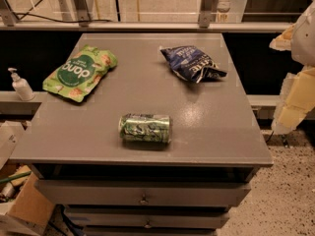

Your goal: Place green can upright

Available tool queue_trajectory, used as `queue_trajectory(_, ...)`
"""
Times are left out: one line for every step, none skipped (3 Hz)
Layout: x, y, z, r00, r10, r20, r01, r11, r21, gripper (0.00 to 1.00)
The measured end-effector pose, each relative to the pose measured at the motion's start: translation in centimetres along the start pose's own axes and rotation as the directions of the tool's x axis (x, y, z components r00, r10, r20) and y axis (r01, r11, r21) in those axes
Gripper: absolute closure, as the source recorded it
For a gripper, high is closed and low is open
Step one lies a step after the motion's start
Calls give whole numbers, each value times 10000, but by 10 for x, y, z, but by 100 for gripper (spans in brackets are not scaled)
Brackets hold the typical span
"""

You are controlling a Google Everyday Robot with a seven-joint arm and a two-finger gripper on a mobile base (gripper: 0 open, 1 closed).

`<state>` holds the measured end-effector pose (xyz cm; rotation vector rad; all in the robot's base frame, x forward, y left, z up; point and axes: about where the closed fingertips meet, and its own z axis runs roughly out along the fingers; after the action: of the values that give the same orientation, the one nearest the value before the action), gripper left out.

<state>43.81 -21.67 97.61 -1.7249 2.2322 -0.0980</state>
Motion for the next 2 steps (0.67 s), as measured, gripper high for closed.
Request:
queue_trajectory(0,0,0,10000,0,1,0,10000,2,0)
queue_trajectory(-14,7,7,9982,-32,598,38,9999,-111,0)
